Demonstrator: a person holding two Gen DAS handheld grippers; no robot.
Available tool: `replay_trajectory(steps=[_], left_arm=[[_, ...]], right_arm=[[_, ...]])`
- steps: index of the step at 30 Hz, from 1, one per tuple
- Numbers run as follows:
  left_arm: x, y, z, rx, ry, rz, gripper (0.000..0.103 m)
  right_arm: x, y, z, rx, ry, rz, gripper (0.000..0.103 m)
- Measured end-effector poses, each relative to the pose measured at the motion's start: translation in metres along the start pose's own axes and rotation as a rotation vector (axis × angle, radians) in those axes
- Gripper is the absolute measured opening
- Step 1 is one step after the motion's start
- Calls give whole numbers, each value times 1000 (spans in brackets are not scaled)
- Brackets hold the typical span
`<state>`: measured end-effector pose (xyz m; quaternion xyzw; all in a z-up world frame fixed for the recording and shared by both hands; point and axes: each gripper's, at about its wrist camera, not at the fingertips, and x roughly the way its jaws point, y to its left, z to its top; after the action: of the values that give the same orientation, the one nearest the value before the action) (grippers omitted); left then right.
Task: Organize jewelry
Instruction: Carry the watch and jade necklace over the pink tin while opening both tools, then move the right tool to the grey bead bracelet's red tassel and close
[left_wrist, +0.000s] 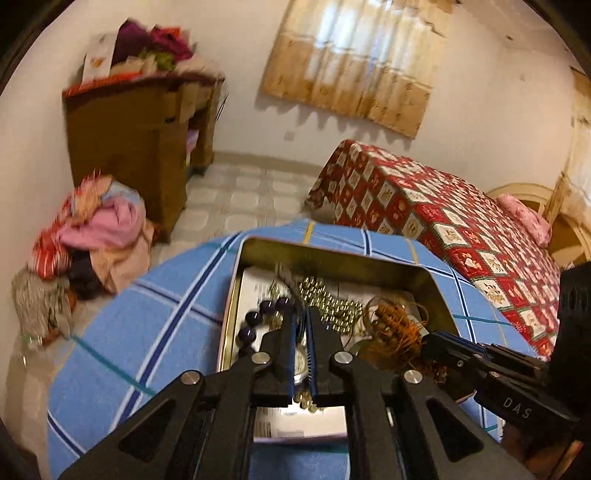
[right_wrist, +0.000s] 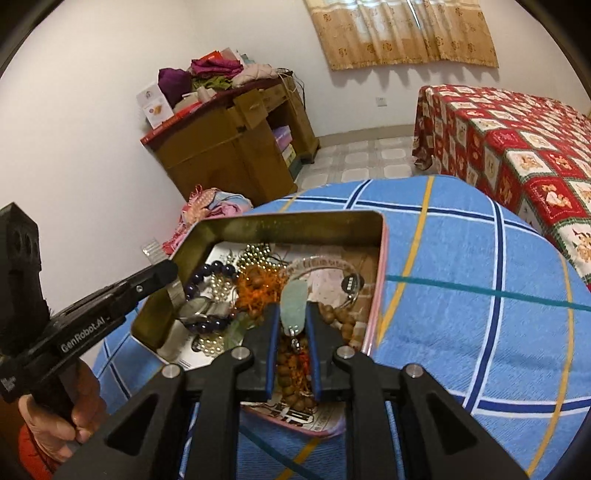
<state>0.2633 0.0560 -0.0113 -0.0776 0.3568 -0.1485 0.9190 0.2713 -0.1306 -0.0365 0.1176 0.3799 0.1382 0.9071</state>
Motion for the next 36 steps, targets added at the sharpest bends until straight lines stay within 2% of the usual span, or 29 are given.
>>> replay_trajectory(steps=[2, 3, 5, 7, 11, 15, 18, 24, 30, 36], left_arm=[[-8, -1, -1, -3, 5, -12, 27], [-13, -2, -1, 0, -5, -11, 54], [-32, -5, -5, 12, -67, 9, 87], [-49, -8, -9, 36, -120, 30, 89], [-69, -12, -23, 58, -111, 117, 89], [-84, -25, -55, 118, -81, 191, 89], [-93, -33, -77, 133, -60, 194, 89], [-105, -53, -115, 139, -23, 197, 89], [-118, -81, -132, 247, -35, 248, 89], [-118, -88, -140, 212, -1, 233, 89]], right_arm=[[-5, 1, 0, -6, -1, -1, 27], [-8, 2, 0, -3, -5, 4, 30], [-23, 3, 3, 5, -28, 7, 34], [-40, 5, 5, 11, -59, 11, 34], [-92, 2, -7, 64, -135, 0, 36], [-125, -3, -36, 98, -152, -47, 36], [-143, -11, -64, 148, -133, -80, 36], [-158, -17, -94, 182, -80, -98, 36], [-181, -22, -119, 167, -75, -125, 36], [-191, -31, -141, 183, -55, -153, 36]])
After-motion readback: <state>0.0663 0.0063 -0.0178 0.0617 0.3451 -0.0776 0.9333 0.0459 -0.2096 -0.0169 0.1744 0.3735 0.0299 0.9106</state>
